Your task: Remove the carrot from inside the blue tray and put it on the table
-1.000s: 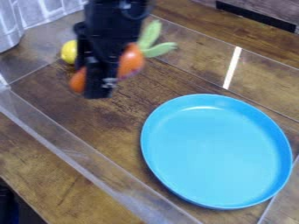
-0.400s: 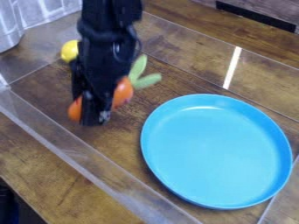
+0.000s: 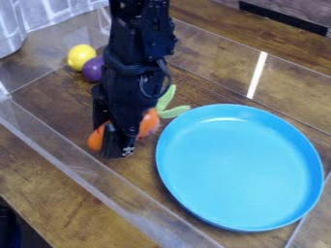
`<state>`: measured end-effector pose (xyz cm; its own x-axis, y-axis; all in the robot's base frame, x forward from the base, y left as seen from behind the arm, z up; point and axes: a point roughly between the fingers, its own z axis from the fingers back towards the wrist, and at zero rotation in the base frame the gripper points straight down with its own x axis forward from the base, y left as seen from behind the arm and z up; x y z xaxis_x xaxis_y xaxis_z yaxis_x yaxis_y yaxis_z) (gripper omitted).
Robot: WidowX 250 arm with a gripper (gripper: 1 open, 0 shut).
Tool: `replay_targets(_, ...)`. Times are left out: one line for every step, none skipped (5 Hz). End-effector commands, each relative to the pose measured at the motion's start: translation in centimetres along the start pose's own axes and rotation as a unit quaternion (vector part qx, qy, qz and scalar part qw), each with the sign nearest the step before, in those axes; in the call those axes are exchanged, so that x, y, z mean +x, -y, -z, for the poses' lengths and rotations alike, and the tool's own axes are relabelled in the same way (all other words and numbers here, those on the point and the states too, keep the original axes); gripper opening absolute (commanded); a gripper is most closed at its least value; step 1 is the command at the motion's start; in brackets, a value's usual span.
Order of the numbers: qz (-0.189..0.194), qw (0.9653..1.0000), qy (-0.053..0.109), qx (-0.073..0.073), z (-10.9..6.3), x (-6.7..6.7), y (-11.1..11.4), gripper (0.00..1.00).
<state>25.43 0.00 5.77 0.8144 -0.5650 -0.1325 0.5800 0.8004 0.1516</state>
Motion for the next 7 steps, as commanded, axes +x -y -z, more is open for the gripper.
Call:
replay_targets(0.004,0.9999,0.014,0.007,-0.7,0.2,-0.3,1.0)
replay_targets(0.005,0.9998,0.014,0.009,-0.5,0.3,-0.4,0.0)
replay_targets(0.01,0.9998,0.011,0.01,-0.1,0.2,-0.5,0.0)
replay_targets(0.01,0.9999,0.005,0.009,0.5,0.2,-0.6,0.0)
replay_targets(0.013,0.9999,0.0,0.011,1.2,0.2,-0.8,1.0)
replay_targets(0.021,0.9997,-0.004,0.016,1.0,0.1,-1.0,0.0)
replay_targets(0.026,0.9995,-0.005,0.019,0.7,0.0,-1.1,0.0)
